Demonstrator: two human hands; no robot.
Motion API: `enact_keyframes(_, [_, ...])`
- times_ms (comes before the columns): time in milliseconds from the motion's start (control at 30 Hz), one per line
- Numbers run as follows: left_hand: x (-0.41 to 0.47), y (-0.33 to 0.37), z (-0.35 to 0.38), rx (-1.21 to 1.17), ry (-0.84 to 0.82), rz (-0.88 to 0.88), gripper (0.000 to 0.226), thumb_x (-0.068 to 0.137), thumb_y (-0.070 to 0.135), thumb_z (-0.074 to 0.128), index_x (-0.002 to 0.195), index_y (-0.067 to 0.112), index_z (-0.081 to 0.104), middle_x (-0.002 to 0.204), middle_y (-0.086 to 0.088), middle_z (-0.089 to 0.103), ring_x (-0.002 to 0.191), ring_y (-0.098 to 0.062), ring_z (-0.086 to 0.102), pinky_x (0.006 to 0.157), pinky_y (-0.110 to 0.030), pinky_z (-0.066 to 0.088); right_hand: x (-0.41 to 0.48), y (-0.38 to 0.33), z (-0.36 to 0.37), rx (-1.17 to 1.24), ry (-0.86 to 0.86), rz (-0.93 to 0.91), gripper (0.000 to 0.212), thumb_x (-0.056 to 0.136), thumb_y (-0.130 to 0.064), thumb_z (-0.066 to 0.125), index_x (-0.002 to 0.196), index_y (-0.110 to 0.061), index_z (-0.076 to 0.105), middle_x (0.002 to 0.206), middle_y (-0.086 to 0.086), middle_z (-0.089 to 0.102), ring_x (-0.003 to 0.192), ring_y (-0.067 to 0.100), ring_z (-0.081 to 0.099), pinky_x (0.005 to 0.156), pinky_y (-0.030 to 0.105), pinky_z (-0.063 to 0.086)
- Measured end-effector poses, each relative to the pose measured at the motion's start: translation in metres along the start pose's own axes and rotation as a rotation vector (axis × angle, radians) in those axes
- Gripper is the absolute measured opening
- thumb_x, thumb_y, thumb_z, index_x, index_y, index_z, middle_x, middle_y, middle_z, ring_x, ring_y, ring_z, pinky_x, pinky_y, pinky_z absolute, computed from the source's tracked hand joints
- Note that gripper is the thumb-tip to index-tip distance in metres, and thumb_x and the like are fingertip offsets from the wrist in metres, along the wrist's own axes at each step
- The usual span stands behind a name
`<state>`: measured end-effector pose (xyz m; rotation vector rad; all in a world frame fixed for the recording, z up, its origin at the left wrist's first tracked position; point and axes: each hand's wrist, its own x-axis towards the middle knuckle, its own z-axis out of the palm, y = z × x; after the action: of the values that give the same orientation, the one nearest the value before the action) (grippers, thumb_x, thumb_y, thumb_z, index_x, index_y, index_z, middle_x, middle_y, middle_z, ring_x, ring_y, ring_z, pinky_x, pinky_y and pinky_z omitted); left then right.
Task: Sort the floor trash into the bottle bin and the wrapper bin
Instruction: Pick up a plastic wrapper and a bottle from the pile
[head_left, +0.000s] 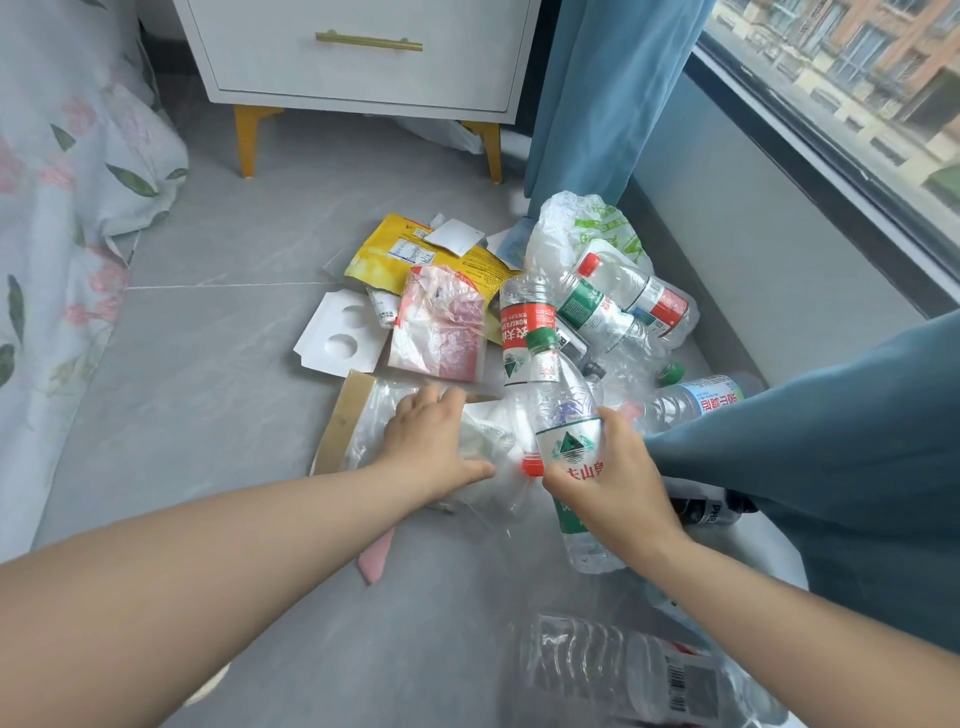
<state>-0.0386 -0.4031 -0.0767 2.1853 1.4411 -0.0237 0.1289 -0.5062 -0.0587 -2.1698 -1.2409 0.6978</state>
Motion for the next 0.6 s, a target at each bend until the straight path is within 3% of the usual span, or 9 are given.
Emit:
enact_keyframes(333, [0.008, 0.012, 0.009, 0.166, -0.008, -0.077, 0.079, 0.062, 0.055, 0.075, 0.123, 0.019, 0.041, 0.126, -0.005, 0.041, 0.119, -0.027, 0.039, 0.094, -0.038, 0.038, 0.002, 0.002, 0.002, -0.014, 0.005, 0.016, 0.082, 0.067, -0.056, 0.075, 0.133, -0.031, 0.034, 0.115, -0.004, 0.054, 0.104, 0.015, 0.058, 0.088, 0.041, 0.051])
enact_keyframes(467, [0.015, 0.017, 0.012, 0.170, -0.019, -0.145, 0.081, 0.059, 0.053, 0.079, 0.123, 0.017, 0.045, 0.125, -0.007, 0.046, 0.118, -0.026, 0.047, 0.092, -0.036, 0.040, 0.004, 0.003, 0.002, 0.012, 0.019, 0.019, 0.072, 0.065, -0.058, 0.076, 0.124, -0.034, 0.040, 0.109, -0.005, 0.057, 0.098, 0.014, 0.059, 0.084, 0.041, 0.053])
enact_keyframes(600, [0.018, 0.014, 0.014, 0.068, -0.039, -0.164, 0.070, 0.062, 0.045, 0.079, 0.120, 0.018, 0.051, 0.121, -0.004, 0.056, 0.111, -0.025, 0.057, 0.078, -0.030, 0.044, 0.006, 0.003, -0.002, 0.064, 0.045, 0.016, 0.055, 0.065, -0.049, 0.080, 0.105, -0.029, 0.048, 0.098, -0.003, 0.059, 0.087, 0.013, 0.060, 0.073, 0.035, 0.053])
